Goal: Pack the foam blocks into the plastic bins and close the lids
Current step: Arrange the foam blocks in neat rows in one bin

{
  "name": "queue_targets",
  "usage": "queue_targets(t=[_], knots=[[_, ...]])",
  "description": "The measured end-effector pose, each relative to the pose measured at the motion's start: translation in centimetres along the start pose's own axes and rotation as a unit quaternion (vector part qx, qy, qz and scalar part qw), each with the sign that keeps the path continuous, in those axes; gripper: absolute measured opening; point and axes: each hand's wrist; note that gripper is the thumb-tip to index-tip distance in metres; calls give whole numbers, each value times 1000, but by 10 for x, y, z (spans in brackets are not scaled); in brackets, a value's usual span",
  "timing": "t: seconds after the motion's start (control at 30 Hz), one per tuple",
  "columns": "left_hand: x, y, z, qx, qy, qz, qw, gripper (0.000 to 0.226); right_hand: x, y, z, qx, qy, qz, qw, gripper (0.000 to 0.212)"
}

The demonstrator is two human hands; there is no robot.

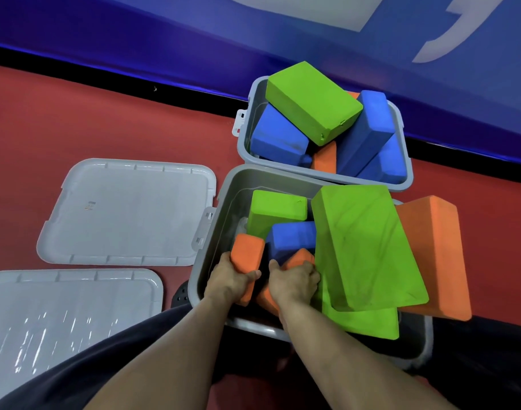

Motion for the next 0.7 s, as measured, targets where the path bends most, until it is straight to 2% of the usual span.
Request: queue_targets(t=[0.13,0.27,0.43,0.53,0.7], knots=[[2,1,0,-14,-7,7,1000,74,4,7,5,11,90,17,996,99],[3,0,-2,-35,-20,48,998,76,7,12,-2,6,142,-2,990,109],[5,-1,-3,-40,-22,57,997,79,-4,26,-8,4,217,-99,971,95],[4,0,-1,-43,-15,50,998,80,-18,26,-13,14,216,-148,965,97],[5,0,-2,-42,-13,45,998,80,-24,36,-11,5,189,-159,969,110]])
Point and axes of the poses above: each hand's wrist, its own z-axis away from the middle knuckle, its own y-axis out of the palm, x = y × z
